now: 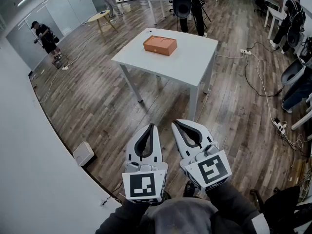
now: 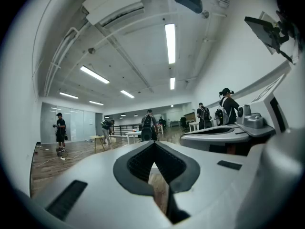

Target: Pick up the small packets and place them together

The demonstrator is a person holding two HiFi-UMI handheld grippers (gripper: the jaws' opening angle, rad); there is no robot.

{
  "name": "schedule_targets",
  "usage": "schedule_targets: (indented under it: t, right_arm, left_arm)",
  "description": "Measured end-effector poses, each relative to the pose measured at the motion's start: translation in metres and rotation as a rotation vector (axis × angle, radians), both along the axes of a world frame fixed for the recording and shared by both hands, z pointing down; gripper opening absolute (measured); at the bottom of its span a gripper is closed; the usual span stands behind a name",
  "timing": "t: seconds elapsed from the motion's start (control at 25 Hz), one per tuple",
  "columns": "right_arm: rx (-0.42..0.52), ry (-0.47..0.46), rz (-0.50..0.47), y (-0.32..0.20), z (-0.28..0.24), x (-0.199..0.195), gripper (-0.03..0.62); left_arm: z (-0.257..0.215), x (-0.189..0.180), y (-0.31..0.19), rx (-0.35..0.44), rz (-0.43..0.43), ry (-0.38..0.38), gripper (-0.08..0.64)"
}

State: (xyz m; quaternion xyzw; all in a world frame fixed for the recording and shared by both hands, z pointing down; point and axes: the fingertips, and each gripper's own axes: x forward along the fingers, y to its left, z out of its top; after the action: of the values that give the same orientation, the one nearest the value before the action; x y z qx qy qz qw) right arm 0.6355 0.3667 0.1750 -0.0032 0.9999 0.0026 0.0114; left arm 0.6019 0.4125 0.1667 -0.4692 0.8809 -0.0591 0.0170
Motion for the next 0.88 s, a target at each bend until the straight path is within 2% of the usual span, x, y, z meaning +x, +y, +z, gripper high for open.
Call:
schedule_targets:
  t: [0.44, 0.88]
  right_arm:
    - [-0.011, -0.001, 0.000, -0.035, 0.008, 0.001, 0.005]
    - [-0.065, -0.005, -0.068, -0.052, 0.018, 0.002, 0.005]
  left_arm:
    - [0.008, 0.001, -0.032, -0.017, -0.008, 0.004, -0.003]
    - [0.026, 0.005, -0.045, -0.045, -0.071, 0.038, -0.003]
